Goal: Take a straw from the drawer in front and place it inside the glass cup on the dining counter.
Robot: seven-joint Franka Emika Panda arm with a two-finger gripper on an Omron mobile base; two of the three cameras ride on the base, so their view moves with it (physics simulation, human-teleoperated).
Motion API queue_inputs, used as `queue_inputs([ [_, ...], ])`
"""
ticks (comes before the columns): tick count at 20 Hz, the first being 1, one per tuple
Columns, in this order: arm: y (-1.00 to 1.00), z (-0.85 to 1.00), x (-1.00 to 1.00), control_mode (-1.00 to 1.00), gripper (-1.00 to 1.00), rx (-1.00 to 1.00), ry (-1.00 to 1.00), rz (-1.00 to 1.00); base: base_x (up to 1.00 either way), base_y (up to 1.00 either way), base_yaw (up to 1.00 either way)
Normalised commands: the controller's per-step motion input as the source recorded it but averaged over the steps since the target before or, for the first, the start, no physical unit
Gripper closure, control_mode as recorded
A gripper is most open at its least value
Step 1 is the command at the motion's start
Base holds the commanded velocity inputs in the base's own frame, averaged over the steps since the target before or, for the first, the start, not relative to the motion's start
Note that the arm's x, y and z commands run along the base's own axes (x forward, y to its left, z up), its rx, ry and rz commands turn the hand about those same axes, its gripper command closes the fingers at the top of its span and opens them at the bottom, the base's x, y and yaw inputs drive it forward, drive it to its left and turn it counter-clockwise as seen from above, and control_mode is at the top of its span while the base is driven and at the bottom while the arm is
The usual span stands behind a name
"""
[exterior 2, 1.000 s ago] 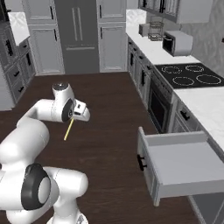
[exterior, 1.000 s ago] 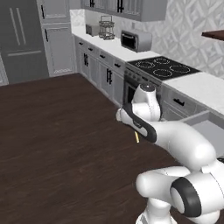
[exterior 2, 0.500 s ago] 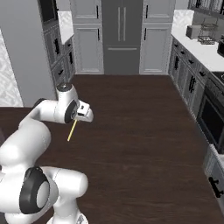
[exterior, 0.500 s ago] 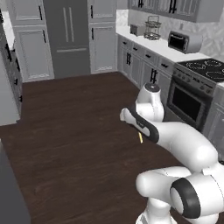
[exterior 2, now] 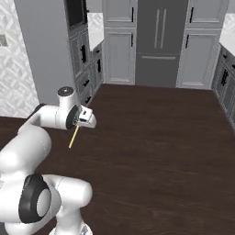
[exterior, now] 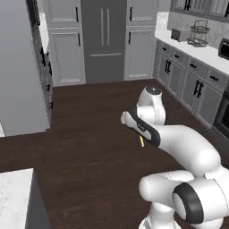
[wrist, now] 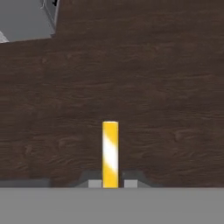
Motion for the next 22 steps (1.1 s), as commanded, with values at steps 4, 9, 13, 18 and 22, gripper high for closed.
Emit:
queue_inputs([
  [4, 0.00, 0.00, 0.00, 1.00, 1.00, 0.00, 0.00, 0.00, 1.00, 0.07, 0.38],
  [9, 0.00, 0.00, 0.00, 1.00, 1.00, 0.00, 0.00, 0.00, 1.00, 0.00, 0.51],
  [13, 0.00, 0.00, 0.00, 1.00, 1.00, 0.00, 0.00, 0.00, 1.00, -0.06, 0.69],
  [18, 0.00, 0.00, 0.00, 1.00, 1.00, 0.00, 0.00, 0.00, 1.00, -0.14, 0.81],
  [22, 0.00, 0.00, 0.00, 1.00, 1.00, 0.00, 0.00, 0.00, 1.00, -0.14, 0.82],
])
